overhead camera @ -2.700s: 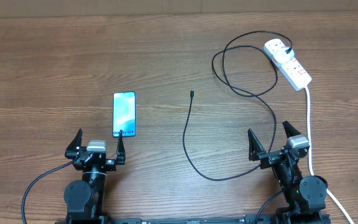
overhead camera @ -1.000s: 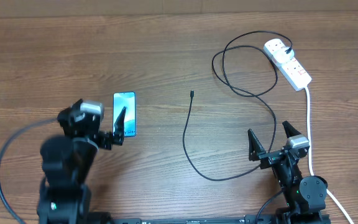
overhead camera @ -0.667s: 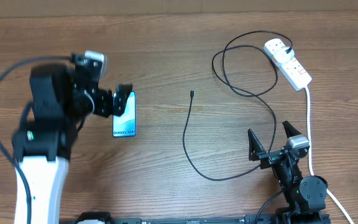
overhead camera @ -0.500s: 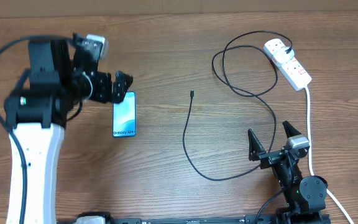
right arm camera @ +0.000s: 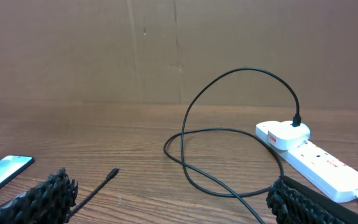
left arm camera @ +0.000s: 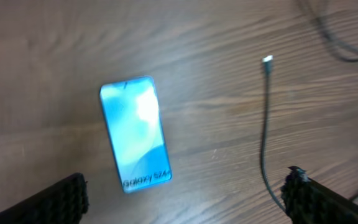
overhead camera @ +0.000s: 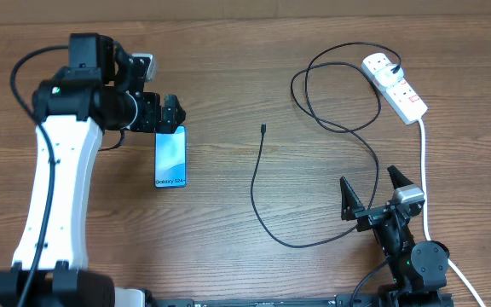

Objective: Plug charger to phone and switch on socket
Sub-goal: 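Move the left gripper over the phone and lower onto it, then close the left gripper on the phone's edge and tilt it up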

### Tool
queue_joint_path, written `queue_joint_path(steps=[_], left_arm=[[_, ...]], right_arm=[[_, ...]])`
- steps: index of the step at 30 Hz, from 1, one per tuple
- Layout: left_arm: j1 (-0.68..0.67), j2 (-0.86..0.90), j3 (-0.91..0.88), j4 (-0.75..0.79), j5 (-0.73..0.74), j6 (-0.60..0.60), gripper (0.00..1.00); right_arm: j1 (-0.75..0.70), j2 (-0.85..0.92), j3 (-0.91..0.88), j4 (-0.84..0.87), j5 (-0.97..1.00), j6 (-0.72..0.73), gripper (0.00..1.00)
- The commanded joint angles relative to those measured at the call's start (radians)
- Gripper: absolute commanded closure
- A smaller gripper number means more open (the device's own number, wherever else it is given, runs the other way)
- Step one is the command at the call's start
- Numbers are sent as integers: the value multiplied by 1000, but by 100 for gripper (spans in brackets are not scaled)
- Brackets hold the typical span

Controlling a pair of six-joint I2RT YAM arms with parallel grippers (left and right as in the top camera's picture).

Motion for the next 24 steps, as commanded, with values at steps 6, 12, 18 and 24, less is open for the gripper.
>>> queue_joint_path(steps=[6, 12, 18, 24], left_arm=[[-71, 213, 15, -33, -223, -189, 8], [-119, 325, 15, -26, -325, -179, 4], [-119, 447, 15, 17, -319, -173, 4], [-119, 539, 15, 61, -314, -158, 7]], right_arm=[[6, -8, -10, 4, -5, -5, 0], [6, -8, -10, 4, -5, -5, 0], [6, -8, -10, 4, -5, -5, 0], [6, -8, -10, 3, -5, -5, 0]])
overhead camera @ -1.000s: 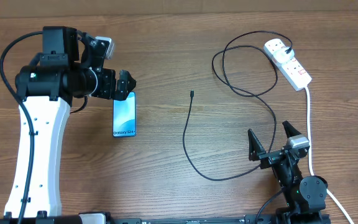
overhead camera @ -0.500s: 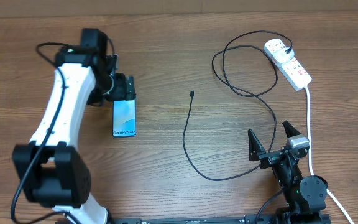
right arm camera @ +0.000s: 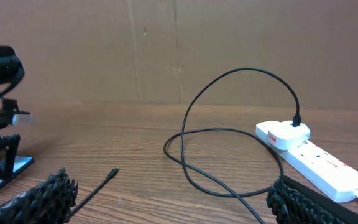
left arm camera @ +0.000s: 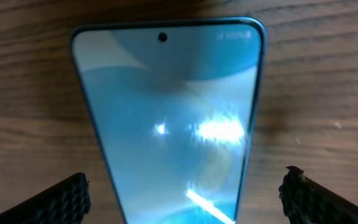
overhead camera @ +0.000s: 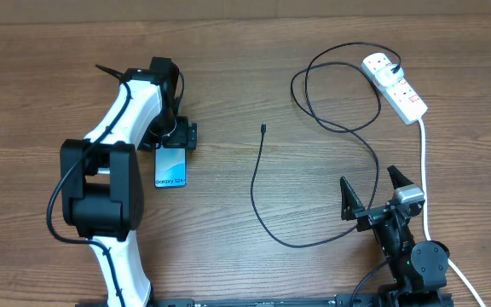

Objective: Plug charger to phone and switch on socket
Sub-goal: 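Close the left gripper on the phone's edge and tilt it up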

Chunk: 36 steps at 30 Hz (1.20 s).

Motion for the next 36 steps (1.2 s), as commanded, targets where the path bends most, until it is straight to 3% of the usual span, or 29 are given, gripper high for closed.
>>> queue_joint_path(steps=[1, 8, 12, 23, 36], left_arm=[[-1, 53, 14, 21, -10, 9, 8], [0, 63, -4, 50, -8, 13, 12], [0, 63, -7, 25, -3, 12, 22], [0, 63, -12, -18, 37, 84, 17], [-2, 63, -72, 11, 61, 108, 23]], right_arm=[[6, -8, -10, 5, -5, -4, 0], [6, -8, -10, 5, -5, -4, 0], [6, -8, -10, 5, -5, -4, 0], [6, -8, -10, 5, -5, -4, 0], [6, -8, -10, 5, -5, -4, 0]])
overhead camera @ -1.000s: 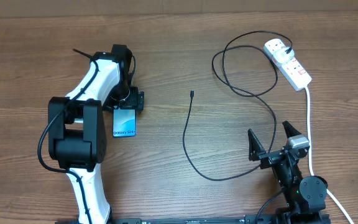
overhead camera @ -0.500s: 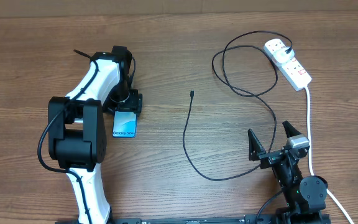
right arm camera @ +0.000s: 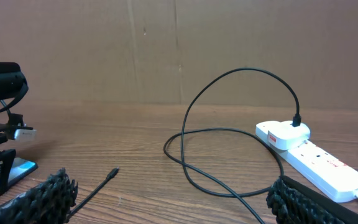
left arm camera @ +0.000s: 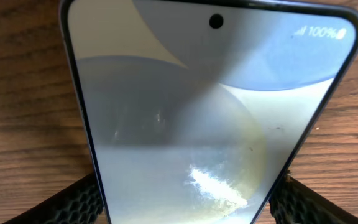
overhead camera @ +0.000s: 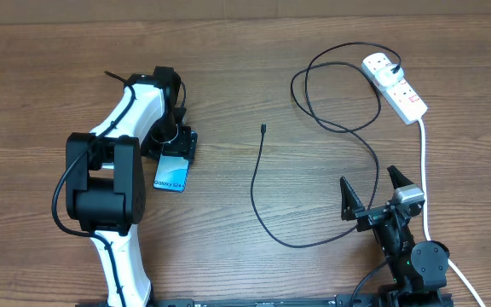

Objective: Plug charger to phone and switch on socket
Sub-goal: 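Close the left gripper on the phone's edge and tilt it up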

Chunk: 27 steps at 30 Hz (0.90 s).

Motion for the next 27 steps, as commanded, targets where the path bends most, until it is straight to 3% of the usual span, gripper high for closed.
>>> queue_joint_path(steps=[1, 10, 16, 20, 27], left_arm=[[-3, 15, -40, 11, 16, 6, 27], [-3, 15, -37, 65, 24, -226, 46], [-3, 15, -37, 72, 24, -468, 46], [-3, 15, -37, 87, 34, -624, 52], [-2, 15, -36, 106, 97, -719, 56]], right_arm=[[6, -8, -10, 4, -5, -5, 0], [6, -8, -10, 4, -5, -5, 0], [6, -8, -10, 4, -5, -5, 0], [6, -8, -10, 4, -5, -5, 0], [6, -8, -10, 3, -5, -5, 0]])
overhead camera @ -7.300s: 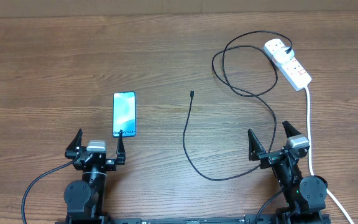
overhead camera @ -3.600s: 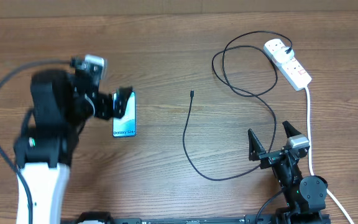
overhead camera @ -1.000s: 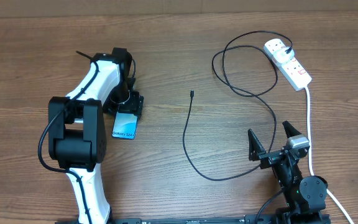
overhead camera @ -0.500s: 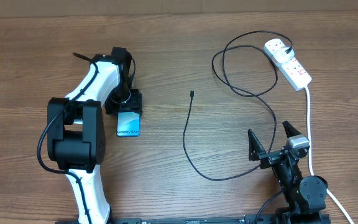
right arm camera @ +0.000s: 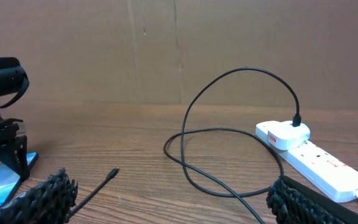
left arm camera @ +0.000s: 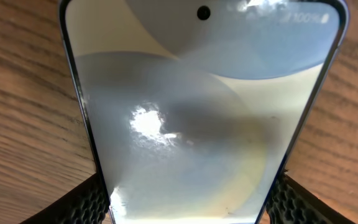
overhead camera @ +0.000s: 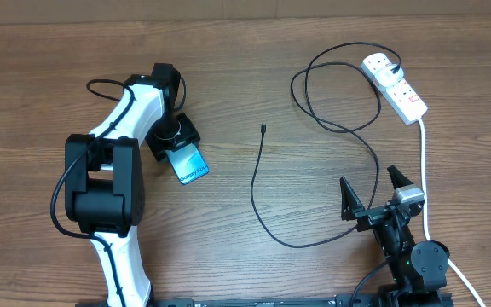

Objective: Plug charger to phone and switch on socket
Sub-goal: 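Close the left gripper on the phone's edge and tilt it up, then lift the phone with the left gripper and raise it upright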

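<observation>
The blue-screened phone (overhead camera: 191, 165) lies slanted on the table, its lower end pointing towards the right front. It fills the left wrist view as the phone (left arm camera: 197, 112). My left gripper (overhead camera: 176, 136) is shut on the sides of its top end, fingers (left arm camera: 86, 202) against both edges. The black cable's free plug (overhead camera: 263, 129) lies right of the phone, also the plug (right arm camera: 112, 172). The white power strip (overhead camera: 396, 84) holds the charger adapter (right arm camera: 283, 134). My right gripper (overhead camera: 373, 199) rests open at the front right, holding nothing.
The cable loops (overhead camera: 339, 94) spread across the right half of the wooden table (overhead camera: 245, 264). The strip's white lead (overhead camera: 424, 170) runs along the right side past my right arm. A cardboard wall (right arm camera: 179, 50) stands behind the table.
The phone has turned in my left gripper's hold from lying straight to slanting, its lower end now swung right towards the cable. The right arm and cable have not moved.
My left gripper was open, high above the phone. Then it was down around the phone's top end, still open. After that it was shut on the phone's sides, and now the phone lies turned at a slant.
</observation>
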### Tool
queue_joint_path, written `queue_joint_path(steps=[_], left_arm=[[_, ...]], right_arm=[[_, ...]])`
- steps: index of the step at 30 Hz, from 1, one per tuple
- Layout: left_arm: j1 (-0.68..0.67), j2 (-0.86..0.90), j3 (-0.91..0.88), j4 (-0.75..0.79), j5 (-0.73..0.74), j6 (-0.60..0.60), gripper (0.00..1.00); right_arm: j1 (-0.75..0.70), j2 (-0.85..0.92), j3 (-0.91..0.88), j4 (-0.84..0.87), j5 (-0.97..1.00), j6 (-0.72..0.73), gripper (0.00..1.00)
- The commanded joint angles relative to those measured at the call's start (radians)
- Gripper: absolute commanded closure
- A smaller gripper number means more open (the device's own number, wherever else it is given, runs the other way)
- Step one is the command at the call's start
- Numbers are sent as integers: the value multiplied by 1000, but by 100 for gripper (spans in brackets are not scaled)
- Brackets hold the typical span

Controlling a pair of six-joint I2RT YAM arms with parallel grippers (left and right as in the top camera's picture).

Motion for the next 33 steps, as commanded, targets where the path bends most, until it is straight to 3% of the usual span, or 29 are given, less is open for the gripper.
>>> queue_joint_path(steps=[1, 8, 19, 23, 28, 33], left_arm=[[-1, 26, -29, 27, 21, -96, 57], [30, 26, 4, 34, 71, -95, 62], [101, 26, 31, 53, 27, -117, 58], [100, 26, 30, 34, -97, -116, 44], [83, 26, 30, 34, -116, -108, 39], [59, 26, 28, 42, -137, -20, 32]], right_arm=[[6, -8, -10, 4, -5, -4, 0], [6, -8, -10, 4, -5, -4, 0], [6, -8, -10, 4, -5, -4, 0], [6, -8, -10, 4, -5, -4, 0], [6, -8, -10, 4, -5, -4, 0], [6, -8, -10, 4, -5, -4, 0]])
